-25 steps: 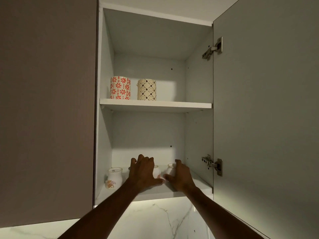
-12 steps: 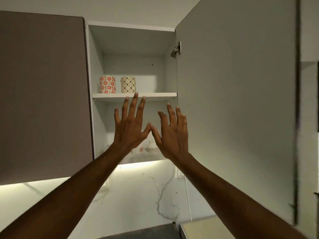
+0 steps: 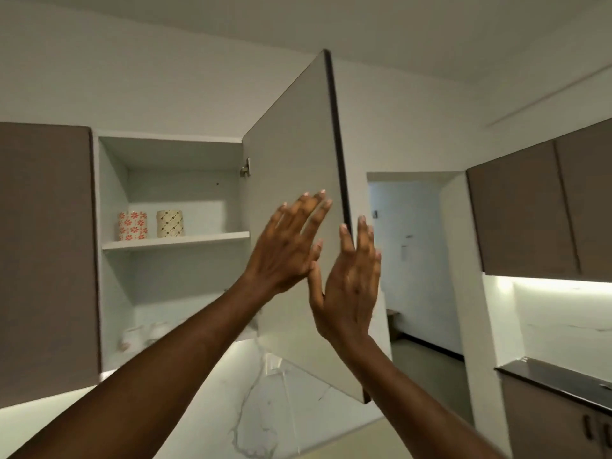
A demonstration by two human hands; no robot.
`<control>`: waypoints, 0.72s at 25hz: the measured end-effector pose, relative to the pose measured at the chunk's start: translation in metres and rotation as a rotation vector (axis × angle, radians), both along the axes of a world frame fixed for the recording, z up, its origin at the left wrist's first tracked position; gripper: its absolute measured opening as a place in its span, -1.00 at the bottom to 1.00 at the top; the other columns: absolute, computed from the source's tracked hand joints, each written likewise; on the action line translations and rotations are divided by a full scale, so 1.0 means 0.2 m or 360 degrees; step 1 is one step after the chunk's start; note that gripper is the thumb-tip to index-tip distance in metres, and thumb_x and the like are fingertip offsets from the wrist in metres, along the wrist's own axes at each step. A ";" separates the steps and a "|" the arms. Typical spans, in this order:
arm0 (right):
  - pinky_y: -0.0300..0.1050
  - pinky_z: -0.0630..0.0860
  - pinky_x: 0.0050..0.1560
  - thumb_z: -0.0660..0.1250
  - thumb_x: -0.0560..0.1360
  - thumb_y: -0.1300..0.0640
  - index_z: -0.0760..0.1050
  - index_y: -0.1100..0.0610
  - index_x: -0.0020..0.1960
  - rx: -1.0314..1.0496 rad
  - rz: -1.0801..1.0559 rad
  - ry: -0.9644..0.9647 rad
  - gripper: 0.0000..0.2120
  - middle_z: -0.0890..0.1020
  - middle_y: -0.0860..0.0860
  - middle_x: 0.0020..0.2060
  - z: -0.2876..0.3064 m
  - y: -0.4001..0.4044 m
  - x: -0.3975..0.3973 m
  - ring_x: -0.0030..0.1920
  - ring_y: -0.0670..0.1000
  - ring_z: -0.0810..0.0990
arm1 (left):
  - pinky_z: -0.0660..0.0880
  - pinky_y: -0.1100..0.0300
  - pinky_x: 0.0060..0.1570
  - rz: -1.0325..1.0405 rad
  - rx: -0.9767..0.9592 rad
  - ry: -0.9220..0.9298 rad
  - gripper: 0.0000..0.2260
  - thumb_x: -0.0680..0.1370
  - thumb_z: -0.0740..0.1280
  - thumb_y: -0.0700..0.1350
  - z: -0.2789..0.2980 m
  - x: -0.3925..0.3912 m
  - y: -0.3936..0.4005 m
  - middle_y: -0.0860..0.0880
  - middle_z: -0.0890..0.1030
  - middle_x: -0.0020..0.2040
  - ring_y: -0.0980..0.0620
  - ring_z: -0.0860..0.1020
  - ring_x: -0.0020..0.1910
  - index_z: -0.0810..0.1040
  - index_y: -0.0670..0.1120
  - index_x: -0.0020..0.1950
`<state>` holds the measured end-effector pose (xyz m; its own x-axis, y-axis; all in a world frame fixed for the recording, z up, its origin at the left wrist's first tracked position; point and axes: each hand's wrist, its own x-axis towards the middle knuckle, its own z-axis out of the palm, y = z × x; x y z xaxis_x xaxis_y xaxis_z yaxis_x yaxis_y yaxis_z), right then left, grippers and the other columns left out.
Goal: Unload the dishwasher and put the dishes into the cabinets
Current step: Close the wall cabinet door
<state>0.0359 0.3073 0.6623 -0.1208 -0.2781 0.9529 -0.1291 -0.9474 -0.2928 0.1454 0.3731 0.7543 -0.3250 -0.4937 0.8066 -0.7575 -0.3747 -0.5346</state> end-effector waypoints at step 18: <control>-0.17 0.57 0.25 0.41 0.51 -0.16 0.33 0.07 0.48 -0.0123 0.0958 0.0336 -0.37 0.55 -0.02 0.29 -0.19 0.29 0.46 0.24 -0.07 0.56 | 0.41 -0.03 0.20 0.0393 0.0094 -0.0319 -0.65 0.63 0.20 0.06 0.00 0.14 0.52 -0.04 0.62 -0.20 -0.03 0.54 -0.13 0.65 -0.06 -0.20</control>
